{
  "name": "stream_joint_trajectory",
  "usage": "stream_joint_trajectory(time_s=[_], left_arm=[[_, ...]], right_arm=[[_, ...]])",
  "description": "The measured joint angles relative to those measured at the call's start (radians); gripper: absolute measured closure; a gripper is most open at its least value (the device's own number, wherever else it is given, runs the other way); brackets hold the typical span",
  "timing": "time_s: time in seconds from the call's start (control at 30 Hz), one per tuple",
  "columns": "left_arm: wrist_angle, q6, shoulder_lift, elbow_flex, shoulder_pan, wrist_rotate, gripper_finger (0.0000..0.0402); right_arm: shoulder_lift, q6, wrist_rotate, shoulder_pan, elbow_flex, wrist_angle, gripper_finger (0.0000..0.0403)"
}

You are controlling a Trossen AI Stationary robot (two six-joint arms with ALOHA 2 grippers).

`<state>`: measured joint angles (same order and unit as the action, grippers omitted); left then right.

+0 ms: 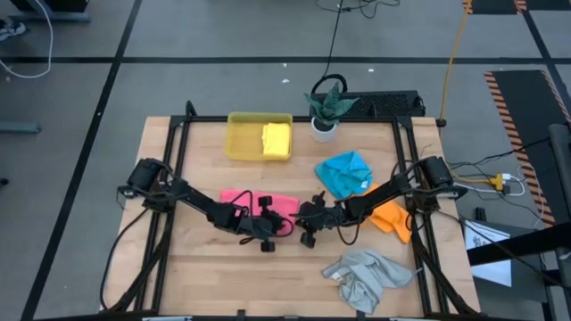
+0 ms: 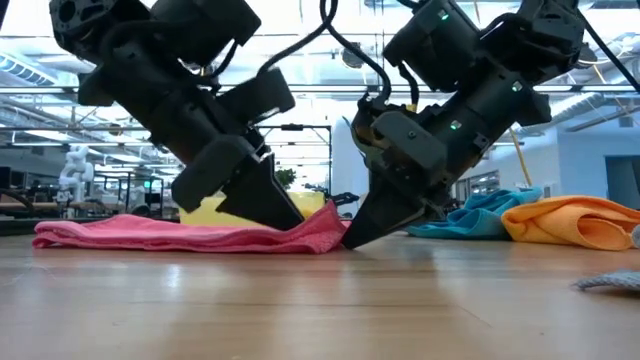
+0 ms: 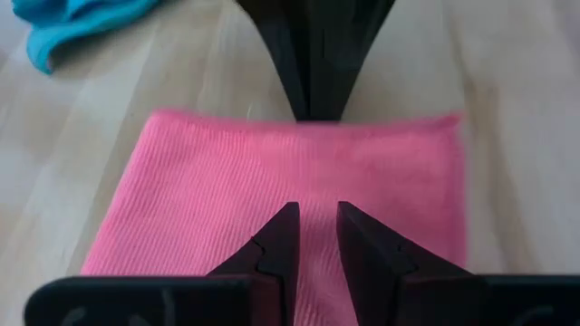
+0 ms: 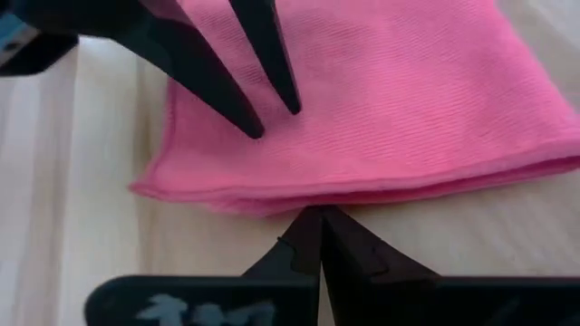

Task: Fold microfiber towels
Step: Fold the pink microfiber cloth

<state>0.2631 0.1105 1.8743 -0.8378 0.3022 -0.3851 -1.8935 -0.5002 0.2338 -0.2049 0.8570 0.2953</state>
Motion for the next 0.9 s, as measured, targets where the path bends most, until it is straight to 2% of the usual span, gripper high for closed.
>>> stream_joint_trajectory(time_s=[0.23,0.47,0.73,0.9], left_arm=[[-0.001,0.002,0.014,0.001,-0.007,0.000,0.0321],[0.018,0.002,0.023,0.000,-0.007,0.002,0.0321],[0.009,0.003,0.031,-0.001,-0.007,0.001,0.0321],[0.007,0.005,0.031,-0.001,-0.007,0.001,0.0321]], right_arm=[[-0.042,0.048,-0.101,0.004,-0.003,0.156,0.0403],[-0.096,0.110,-0.143,0.004,-0.003,0.284,0.0403],[-0.093,0.159,-0.337,-0.010,-0.003,0.346,0.0403],[-0.092,0.183,-0.315,-0.017,-0.003,0.395,0.0403]])
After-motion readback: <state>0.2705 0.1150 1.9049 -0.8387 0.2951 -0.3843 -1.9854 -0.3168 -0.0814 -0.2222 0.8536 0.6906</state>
